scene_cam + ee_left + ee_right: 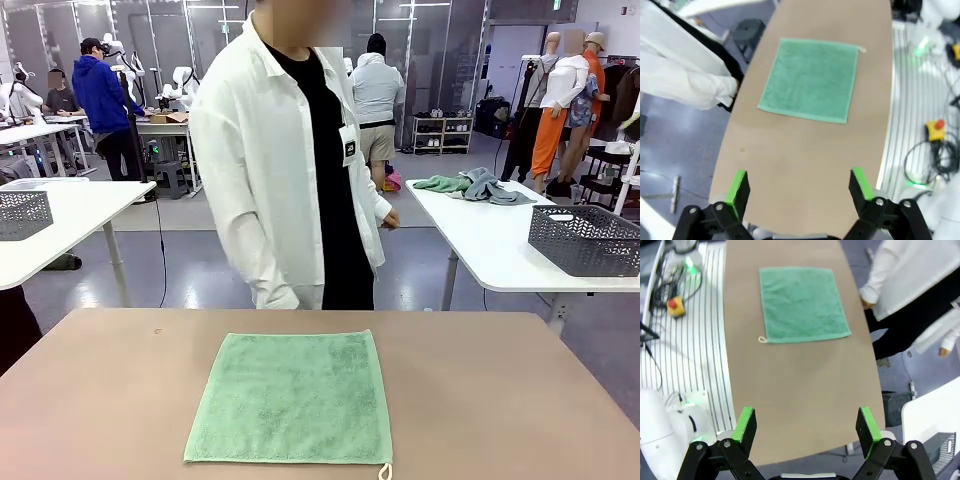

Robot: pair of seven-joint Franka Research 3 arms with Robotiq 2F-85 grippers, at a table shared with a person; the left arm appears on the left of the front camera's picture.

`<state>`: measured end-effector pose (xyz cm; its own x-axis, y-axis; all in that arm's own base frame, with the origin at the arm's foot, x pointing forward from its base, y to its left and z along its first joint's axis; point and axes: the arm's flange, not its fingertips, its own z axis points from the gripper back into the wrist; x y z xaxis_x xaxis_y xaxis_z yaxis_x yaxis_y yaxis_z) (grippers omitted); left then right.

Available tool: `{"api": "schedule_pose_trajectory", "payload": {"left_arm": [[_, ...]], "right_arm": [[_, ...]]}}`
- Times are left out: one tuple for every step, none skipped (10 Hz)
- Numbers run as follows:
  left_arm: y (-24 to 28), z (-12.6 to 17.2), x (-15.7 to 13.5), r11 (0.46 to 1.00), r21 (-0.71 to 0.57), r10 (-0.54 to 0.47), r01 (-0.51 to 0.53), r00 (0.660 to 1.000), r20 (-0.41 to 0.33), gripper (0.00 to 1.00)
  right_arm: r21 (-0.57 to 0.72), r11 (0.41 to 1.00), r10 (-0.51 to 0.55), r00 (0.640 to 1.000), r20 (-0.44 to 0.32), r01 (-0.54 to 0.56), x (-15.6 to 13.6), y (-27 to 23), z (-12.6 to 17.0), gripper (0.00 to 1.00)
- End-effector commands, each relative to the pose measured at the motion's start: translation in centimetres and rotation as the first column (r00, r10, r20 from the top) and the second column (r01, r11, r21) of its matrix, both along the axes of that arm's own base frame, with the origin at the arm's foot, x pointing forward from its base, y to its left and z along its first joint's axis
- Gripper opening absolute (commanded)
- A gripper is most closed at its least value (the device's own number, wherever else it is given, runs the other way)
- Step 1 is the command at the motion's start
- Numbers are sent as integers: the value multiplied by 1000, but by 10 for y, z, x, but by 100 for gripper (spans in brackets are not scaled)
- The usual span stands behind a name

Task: Fold the towels and place them in the basket.
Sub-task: When a person lays out a Towel with hook on the table, fold it in half twice.

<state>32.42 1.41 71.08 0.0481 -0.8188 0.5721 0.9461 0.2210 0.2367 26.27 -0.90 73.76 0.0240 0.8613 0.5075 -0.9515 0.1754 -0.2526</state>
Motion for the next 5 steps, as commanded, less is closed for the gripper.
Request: {"api": "schedule_pose_trajectory", "payload": {"left_arm": [[-41, -16, 18, 983, 178, -41, 43, 999, -19, 100], [-54, -34, 24, 960, 271, -55, 66, 997, -50, 100], [-67, -55, 30, 927, 364, -61, 84, 995, -76, 100], [-78, -72, 35, 886, 456, -53, 86, 995, -84, 100], [-86, -91, 41, 842, 536, -37, 68, 997, -69, 100]], "right_arm": [[-202, 976, 80, 996, -40, -86, 24, 49, -2, 100], [-268, 956, 98, 992, -82, -117, 35, 79, -18, 100], [-335, 934, 88, 989, -122, -124, 44, 106, -36, 100], [-384, 915, 73, 986, -151, -126, 50, 128, -54, 100], [-431, 894, 57, 985, -163, -123, 59, 141, -76, 100]]}}
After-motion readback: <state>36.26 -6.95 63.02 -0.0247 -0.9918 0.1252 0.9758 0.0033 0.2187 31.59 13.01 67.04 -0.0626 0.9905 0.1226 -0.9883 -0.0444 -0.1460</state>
